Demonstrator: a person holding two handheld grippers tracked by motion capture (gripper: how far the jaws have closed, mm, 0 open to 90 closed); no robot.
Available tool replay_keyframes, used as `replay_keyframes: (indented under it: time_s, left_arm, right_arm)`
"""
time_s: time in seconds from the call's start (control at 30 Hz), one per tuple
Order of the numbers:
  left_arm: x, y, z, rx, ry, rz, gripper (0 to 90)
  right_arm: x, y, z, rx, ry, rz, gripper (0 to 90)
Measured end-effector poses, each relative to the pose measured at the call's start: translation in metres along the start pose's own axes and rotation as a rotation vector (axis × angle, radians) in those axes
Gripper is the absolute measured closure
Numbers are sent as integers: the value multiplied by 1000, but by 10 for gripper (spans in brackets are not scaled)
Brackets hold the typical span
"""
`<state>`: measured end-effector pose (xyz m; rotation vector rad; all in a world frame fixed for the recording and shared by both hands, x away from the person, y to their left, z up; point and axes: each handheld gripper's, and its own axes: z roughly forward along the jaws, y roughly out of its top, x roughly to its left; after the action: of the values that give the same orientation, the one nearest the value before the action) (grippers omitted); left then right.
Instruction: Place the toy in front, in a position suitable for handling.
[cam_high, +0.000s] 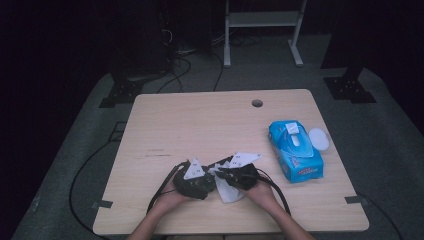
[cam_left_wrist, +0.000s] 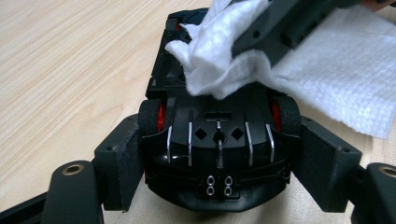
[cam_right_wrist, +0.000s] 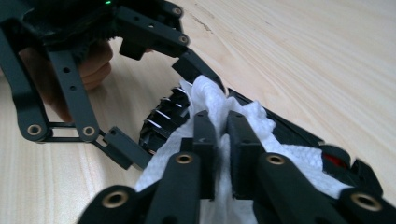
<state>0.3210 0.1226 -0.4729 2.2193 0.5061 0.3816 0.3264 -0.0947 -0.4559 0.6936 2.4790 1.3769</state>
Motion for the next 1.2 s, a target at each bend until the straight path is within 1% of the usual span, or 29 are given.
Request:
replay_keyframes:
  time_s: [0.03,0.1,0.17,0.23,0.27,0.3,0.33,0.47,0.5,0.53,0.57,0.63,0.67,0.7,0.73,0.8,0.83,0.87,0.9,0.97,1.0,1.03,1.07,1.1,1.13,1.17,1.2]
  left_arm:
    - [0,0,0,-2,-1,1,248]
    - [1,0,0,-1,-2,0,248]
    - [0,0,0,1,0,2,248]
    - [0,0,0,2,1,4,248]
    - [0,0,0,2,1,2,248]
    - [0,0,0,0,0,0,248]
    - [0,0,0,0,0,0,248]
    - [-1,0,0,7,6,10,248]
    - [-1,0,0,11,7,12,248]
    - [-1,0,0,5,5,6,248]
    - [-1,0,-1,7,3,6,248]
    - [1,0,-1,6,-1,7,248]
    - [1,0,-1,5,-2,5,248]
    - [0,0,-1,4,-1,6,248]
    - [1,0,-1,3,-2,2,248]
    - [1,0,-1,3,-5,0,248]
    - [1,0,-1,1,-7,-4,248]
    - [1,0,-1,1,-5,-2,248]
    - [1,0,-1,1,-4,-3,248]
    - [1,0,-1,1,-4,-3,248]
    - [1,0,-1,-4,-4,-7,248]
    - [1,0,-1,-2,-3,-5,248]
    - [0,0,-1,1,-1,0,248]
    - [0,0,-1,4,1,3,248]
    - [0,0,-1,7,2,6,248]
    - [0,0,-1,3,0,0,248]
    - [0,0,-1,0,-2,-2,248]
  right_arm:
    - [-3,-1,-2,7,-5,24,844]
    - [-13,-5,-6,27,-48,57,853]
    - [-23,-11,-11,43,-85,103,858]
    - [-28,-15,-15,44,-91,137,860]
    - [-27,-15,-15,41,-87,139,861]
    - [-23,-14,-15,37,-73,143,862]
    - [-19,-13,-13,27,-47,140,862]
    - [4,-3,-1,-15,82,117,861]
    - [8,-1,1,-12,101,111,861]
    - [10,0,1,-3,89,87,861]
    - [8,0,0,4,76,69,861]
    - [0,-3,-5,12,25,90,861]
    - [-7,-5,-8,27,-25,90,861]
    - [-15,-9,-11,47,-85,81,861]
    - [-24,-14,-14,54,-129,89,861]
    - [-40,-22,-20,53,-158,177,861]
    - [-43,-24,-22,54,-168,189,861]
    - [-45,-26,-23,48,-166,203,861]
    - [-43,-25,-22,46,-166,203,861]
    - [-35,-21,-19,37,-140,179,861]
    - [-29,-18,-16,27,-93,175,861]
    - [-24,-16,-14,24,-68,168,861]
    - [-18,-13,-11,16,-44,143,861]
    - [-13,-11,-9,16,-32,122,860]
    - [-10,-8,-8,20,-26,107,860]
    - [-9,-7,-8,26,-30,92,860]
    - [-10,-7,-8,30,-41,93,860]
